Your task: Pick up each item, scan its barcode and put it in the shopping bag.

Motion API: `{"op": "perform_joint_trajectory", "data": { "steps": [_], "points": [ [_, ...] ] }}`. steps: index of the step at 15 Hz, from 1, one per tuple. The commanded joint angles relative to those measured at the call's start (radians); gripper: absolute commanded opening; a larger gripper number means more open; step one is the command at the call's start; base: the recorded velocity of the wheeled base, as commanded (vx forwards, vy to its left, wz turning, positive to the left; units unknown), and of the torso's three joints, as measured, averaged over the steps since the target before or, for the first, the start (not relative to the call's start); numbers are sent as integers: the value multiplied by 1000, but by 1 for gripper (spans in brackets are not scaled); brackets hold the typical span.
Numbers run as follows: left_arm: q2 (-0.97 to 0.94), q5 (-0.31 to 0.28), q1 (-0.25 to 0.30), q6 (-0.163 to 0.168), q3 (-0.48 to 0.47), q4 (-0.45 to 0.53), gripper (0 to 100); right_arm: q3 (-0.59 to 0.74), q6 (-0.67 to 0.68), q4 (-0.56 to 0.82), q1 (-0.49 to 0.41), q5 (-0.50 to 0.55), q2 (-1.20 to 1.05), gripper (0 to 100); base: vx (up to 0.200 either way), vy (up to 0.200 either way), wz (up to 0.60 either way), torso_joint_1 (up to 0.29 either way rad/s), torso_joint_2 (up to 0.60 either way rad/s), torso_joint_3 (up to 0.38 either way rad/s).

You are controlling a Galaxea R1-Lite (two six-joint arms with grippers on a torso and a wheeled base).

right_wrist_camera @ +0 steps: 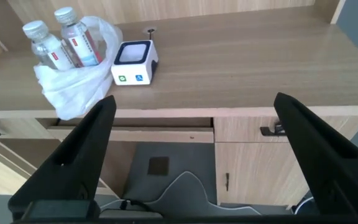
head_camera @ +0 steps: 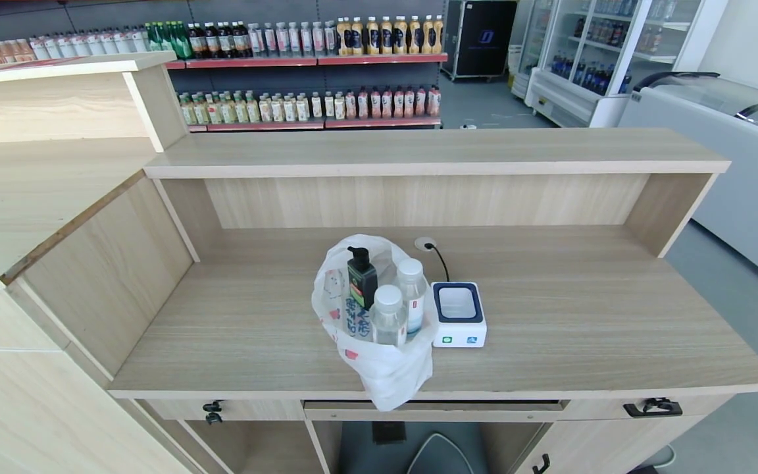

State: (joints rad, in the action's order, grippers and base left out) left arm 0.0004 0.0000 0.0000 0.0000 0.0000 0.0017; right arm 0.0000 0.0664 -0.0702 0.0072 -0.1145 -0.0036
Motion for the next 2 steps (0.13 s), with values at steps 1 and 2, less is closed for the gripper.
{"op": "perform_joint_trajectory", "data": {
  "steps": [1,2],
  "points": [
    [0,0,0,0,0,0,100,0,0,0,0,-1,4,100,0,0,0,0,0,0],
    [0,0,0,0,0,1,100,0,-3,0,0,-1,4,100,0,0,0,0,0,0]
  ]
}}
